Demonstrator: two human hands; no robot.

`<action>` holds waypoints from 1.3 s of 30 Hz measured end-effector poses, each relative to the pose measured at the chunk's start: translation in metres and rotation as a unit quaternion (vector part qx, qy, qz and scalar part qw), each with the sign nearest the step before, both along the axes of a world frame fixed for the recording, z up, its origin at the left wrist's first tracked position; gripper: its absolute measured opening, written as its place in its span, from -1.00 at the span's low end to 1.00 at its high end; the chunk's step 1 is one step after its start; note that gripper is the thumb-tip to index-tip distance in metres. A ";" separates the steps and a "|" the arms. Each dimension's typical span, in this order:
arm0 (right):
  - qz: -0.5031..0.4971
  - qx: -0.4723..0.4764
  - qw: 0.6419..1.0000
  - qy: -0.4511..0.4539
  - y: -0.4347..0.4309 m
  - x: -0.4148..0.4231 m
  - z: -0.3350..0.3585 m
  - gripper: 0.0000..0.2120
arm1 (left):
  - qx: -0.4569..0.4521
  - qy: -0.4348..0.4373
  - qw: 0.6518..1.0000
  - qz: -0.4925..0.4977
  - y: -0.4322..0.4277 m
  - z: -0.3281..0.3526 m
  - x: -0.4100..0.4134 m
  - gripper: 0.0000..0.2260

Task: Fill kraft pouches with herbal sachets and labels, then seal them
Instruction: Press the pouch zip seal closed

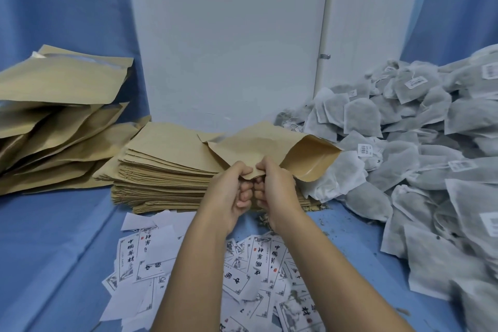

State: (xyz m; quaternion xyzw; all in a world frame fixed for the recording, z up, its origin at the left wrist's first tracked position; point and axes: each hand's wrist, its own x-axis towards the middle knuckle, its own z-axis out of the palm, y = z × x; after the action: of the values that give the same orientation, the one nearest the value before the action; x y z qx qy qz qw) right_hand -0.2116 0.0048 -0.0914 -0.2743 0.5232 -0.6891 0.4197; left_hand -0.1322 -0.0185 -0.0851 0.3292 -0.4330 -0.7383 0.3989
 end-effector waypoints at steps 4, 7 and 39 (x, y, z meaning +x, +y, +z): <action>-0.013 -0.025 0.999 -0.038 -0.001 -0.001 0.001 -0.70 | 0.031 0.034 0.999 0.002 -0.001 0.003 0.002 -0.76; 0.005 -0.011 0.999 -0.037 0.002 -0.001 0.002 -0.68 | 0.037 0.041 0.998 0.011 -0.002 0.002 0.004 -0.78; 0.027 -0.012 0.997 -0.065 0.002 -0.001 0.001 -0.69 | -0.022 -0.008 0.973 0.228 0.006 0.003 -0.008 -0.80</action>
State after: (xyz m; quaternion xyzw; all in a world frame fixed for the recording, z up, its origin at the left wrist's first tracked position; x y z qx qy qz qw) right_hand -0.2127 0.0064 -0.0908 -0.2483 0.4788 -0.7001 0.4679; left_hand -0.1400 -0.0120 -0.0821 0.4165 -0.3661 -0.6155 0.5601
